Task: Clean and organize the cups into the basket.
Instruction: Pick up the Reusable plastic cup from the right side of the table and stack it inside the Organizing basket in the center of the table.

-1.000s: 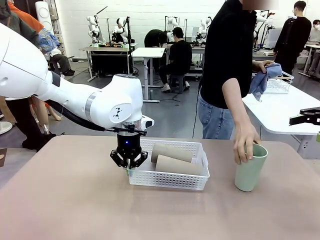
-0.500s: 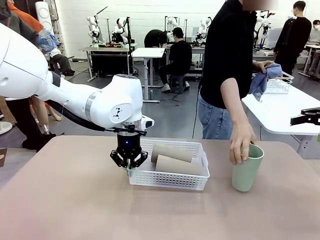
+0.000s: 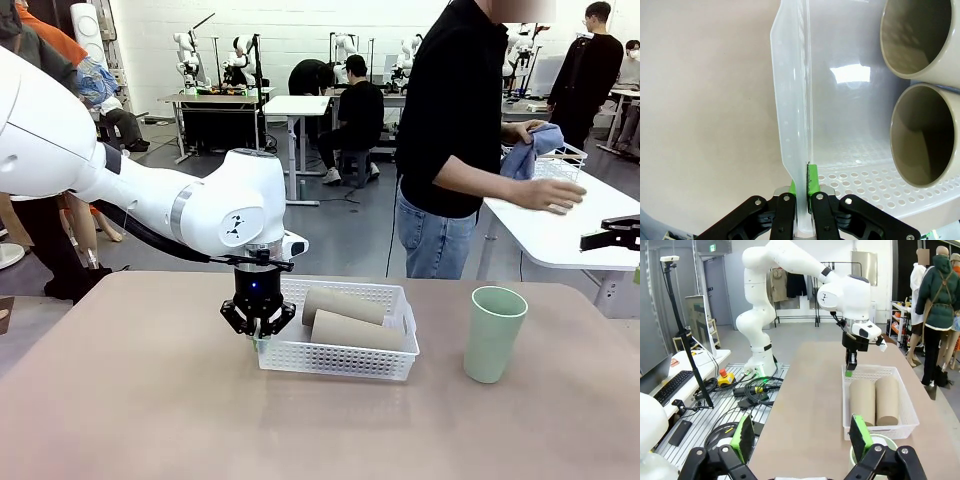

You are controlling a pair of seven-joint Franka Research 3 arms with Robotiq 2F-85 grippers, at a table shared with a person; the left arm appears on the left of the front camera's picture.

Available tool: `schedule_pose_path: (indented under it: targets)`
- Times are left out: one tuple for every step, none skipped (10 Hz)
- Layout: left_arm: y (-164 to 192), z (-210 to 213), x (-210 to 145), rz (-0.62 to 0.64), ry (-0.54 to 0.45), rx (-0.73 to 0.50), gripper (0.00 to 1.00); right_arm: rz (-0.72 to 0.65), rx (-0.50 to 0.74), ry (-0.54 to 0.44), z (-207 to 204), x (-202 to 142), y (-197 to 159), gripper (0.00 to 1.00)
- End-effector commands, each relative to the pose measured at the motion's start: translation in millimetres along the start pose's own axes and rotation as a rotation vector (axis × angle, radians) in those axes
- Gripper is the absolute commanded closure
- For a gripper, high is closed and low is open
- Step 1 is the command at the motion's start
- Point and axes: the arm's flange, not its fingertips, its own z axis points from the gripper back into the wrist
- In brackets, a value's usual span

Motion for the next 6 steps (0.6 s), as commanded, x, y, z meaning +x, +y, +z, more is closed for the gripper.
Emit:
schedule_pose_path:
  targets:
    - [2.0,0.7,0.4,-0.007,-0.001,0.001,1.0,-0.017,-0.007,0.003,-4.0,0.2,4.7,0.0]
    - [2.0,0.7,0.4,-0.007,-0.001,0.001,1.0,-0.017,-0.007,0.003,-4.0,0.2,4.7,0.0]
    - [2.0,0.7,0.4,-0.007,-0.001,0.001,1.0,-0.017,-0.007,0.003,-4.0,0.2,4.7,0.0]
    - [2.0,0.7,0.4,-0.007,-0.001,0.001,1.0,-0.017,-0.007,0.003,-4.0,0.2,4.7,0.0]
    - [2.0,0.7,0.4,-0.007,-0.001,0.001,1.0,-0.017,-0.007,0.003,-4.0,0.2,4.7,0.0]
    - [2.0,0.7,0.4,-0.007,-0.001,0.001,1.0,-0.017,-0.007,0.003,-4.0,0.2,4.7,0.0]
